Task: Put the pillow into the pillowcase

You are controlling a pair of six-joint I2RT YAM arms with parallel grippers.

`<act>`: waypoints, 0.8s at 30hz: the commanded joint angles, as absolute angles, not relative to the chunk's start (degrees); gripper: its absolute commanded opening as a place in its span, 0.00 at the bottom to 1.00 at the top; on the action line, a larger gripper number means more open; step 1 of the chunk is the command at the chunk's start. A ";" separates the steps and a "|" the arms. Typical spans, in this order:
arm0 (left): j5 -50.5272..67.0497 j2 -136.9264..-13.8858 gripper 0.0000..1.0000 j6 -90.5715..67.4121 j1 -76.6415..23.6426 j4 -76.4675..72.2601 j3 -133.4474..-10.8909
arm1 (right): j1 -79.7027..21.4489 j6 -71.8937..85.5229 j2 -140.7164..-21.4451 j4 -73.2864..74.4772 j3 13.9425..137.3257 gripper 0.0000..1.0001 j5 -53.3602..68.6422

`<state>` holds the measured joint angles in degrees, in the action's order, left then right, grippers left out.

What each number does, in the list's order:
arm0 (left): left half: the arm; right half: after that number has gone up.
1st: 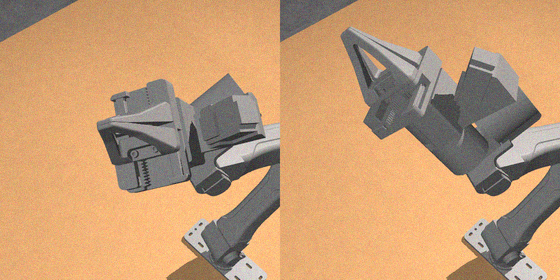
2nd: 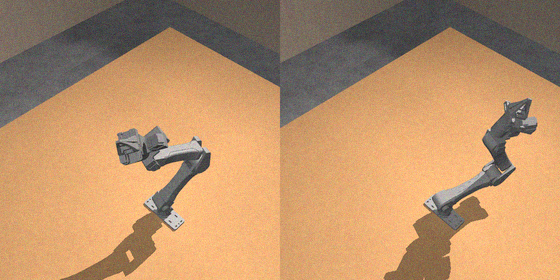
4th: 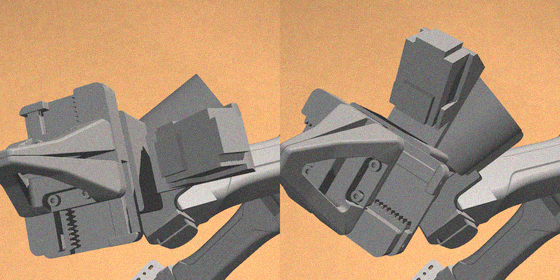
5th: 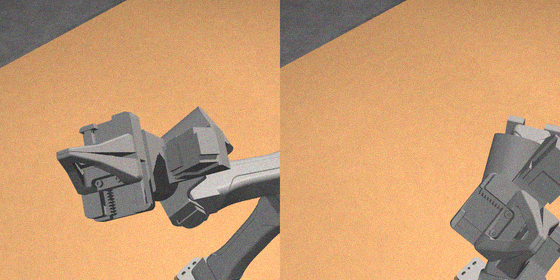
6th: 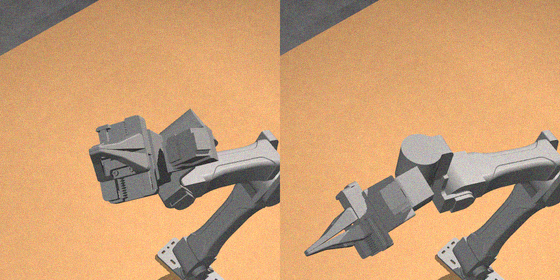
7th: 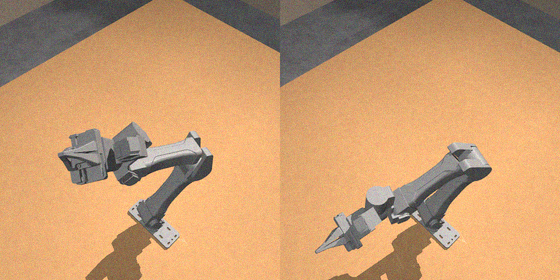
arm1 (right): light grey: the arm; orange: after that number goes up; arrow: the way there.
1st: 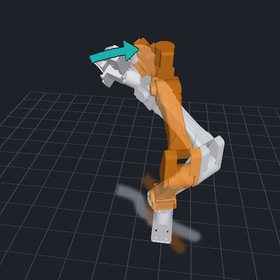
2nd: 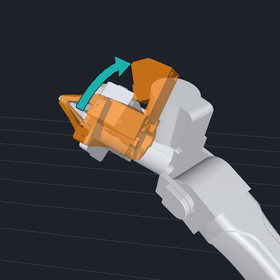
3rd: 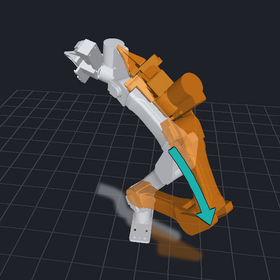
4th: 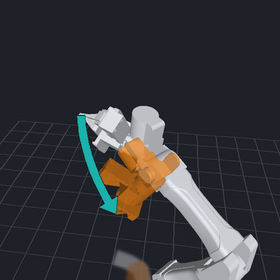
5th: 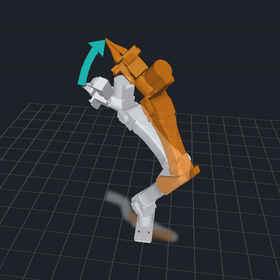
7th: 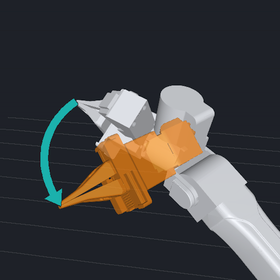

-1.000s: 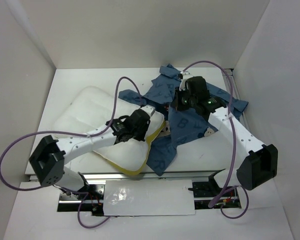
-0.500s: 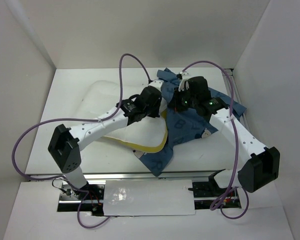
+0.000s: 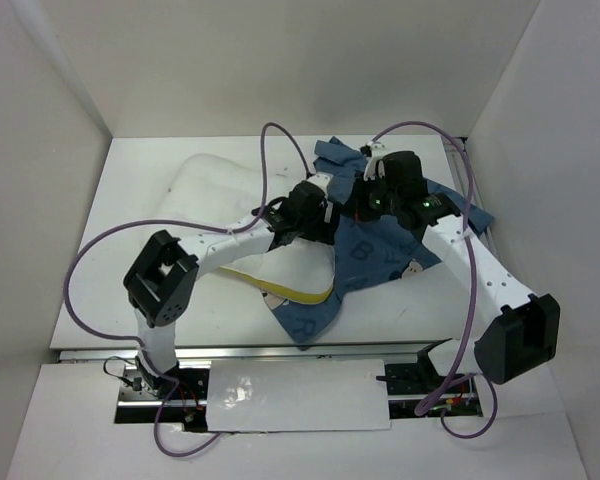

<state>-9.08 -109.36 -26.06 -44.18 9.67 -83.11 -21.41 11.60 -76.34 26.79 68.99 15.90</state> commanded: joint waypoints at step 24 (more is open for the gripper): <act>-21.26 -82.87 1.00 -2.55 -60.38 3.16 -48.51 | -20.57 13.18 -76.38 26.37 66.01 0.00 17.14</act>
<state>-14.06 -79.79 -4.97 -60.45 8.21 -45.74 -20.01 12.82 -77.43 27.05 66.89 16.08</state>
